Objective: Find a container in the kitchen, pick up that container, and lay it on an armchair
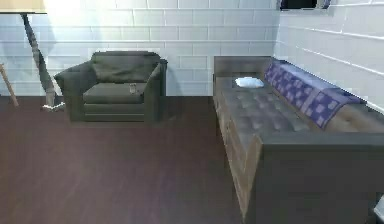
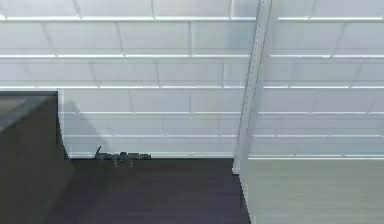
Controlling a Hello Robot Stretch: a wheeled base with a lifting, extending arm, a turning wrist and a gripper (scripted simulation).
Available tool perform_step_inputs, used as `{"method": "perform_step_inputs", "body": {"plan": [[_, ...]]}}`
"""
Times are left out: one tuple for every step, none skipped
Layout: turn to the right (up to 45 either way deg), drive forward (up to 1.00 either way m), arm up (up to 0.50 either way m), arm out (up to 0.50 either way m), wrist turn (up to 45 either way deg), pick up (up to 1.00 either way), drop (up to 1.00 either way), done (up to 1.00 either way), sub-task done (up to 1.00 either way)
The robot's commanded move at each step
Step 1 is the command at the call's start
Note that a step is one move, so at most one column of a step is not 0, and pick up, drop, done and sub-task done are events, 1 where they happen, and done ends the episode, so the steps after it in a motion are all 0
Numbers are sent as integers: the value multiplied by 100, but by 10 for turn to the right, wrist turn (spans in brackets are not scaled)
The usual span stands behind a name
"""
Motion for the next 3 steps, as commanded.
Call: {"method": "perform_step_inputs", "body": {"plan": [[-450, 0, 0, 0, 0, 0, 0, 0, 0], [-450, 0, 0, 0, 0, 0, 0, 0, 0], [-450, 0, 0, 0, 0, 0, 0, 0, 0]]}}
